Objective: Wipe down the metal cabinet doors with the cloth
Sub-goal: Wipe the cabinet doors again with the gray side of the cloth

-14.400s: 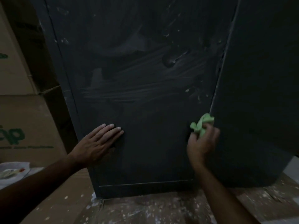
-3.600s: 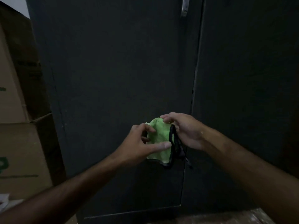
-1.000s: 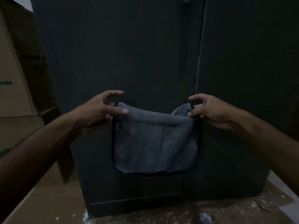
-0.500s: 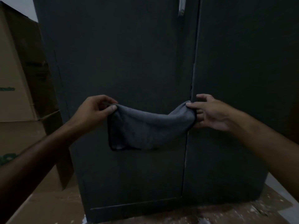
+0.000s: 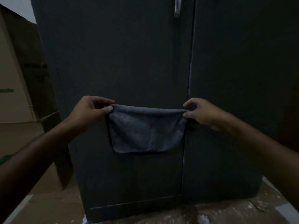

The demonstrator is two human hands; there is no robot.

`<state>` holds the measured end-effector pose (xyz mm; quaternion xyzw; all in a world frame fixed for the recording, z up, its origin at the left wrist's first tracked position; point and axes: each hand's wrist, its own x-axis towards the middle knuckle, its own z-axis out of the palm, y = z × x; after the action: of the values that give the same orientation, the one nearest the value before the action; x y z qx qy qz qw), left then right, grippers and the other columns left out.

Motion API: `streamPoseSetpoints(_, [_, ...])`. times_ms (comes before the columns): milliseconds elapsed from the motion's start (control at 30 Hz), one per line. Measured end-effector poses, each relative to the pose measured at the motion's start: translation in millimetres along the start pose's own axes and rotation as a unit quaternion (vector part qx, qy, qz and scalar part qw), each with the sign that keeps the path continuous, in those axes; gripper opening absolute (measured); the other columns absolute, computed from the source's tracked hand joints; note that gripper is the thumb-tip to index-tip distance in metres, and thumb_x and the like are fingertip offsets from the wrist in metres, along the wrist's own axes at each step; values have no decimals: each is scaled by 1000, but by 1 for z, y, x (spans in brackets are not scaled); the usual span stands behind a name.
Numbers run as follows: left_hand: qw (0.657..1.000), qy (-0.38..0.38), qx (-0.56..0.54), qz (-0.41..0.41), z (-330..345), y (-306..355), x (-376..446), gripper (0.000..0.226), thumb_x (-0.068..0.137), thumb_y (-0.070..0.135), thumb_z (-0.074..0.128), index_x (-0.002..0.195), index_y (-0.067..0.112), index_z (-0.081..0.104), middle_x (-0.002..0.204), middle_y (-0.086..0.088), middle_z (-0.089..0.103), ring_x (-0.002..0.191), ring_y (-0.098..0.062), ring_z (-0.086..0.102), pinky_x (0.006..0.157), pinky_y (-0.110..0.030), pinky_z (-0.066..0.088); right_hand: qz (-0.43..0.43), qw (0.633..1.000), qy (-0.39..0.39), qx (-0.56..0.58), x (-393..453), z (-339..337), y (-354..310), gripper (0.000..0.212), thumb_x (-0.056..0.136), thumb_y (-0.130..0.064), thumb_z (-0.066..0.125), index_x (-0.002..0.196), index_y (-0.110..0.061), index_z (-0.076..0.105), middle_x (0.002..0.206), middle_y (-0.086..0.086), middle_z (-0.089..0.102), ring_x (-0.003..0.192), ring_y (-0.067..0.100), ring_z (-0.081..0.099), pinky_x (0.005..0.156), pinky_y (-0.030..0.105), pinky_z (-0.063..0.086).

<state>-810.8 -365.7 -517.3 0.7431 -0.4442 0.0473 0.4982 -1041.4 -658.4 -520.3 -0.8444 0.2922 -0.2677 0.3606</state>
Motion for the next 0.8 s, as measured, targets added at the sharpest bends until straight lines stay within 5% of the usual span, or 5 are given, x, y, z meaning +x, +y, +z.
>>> streamPoseSetpoints(200, [996, -83, -19, -33, -17, 3, 5, 31, 92, 21, 72, 123, 23, 73, 112, 5, 78, 105, -7, 72, 85, -27, 57, 85, 941, -6, 328, -4, 3, -11, 9, 99, -20, 66, 105, -15, 68, 97, 5, 72, 85, 18, 68, 73, 36, 59])
streamPoseSetpoints(300, [989, -143, -15, -32, -21, 4, 5, 32, 83, 28, 79, 114, 20, 79, 108, 0, 80, 104, -17, 75, 95, -39, 57, 32, 974, 45, 222, -5, -1, -12, 26, 103, -36, 59, 102, -14, 72, 95, 4, 73, 88, 19, 69, 73, 34, 58])
streamPoseSetpoints(433, [990, -127, 53, -17, -21, 6, 5, 22, 87, 41, 77, 91, 20, 80, 84, -6, 76, 74, -14, 66, 69, -33, 50, -2, 995, 32, 96, -8, -9, -13, 49, 104, -51, 48, 97, -8, 71, 93, 11, 74, 84, 21, 68, 83, 45, 56])
streamPoseSetpoints(667, [964, -116, -184, -154, 31, 47, -5, 24, 96, 22, 71, 95, -2, 70, 75, -13, 72, 56, -13, 67, 50, -20, 55, 12, 989, 14, 144, -21, 20, -47, 40, 103, -46, 56, 78, -15, 57, 64, -2, 62, 47, 6, 58, 44, 19, 38])
streamPoseSetpoints(800, [926, -171, -295, -163, 70, 73, -15, 20, 104, 9, 59, 104, -5, 73, 97, -21, 78, 77, -18, 78, 68, -25, 64, -82, 974, -100, 186, -48, 70, -66, 43, 103, -42, 56, 93, -4, 73, 80, 3, 74, 72, 17, 68, 63, 23, 50])
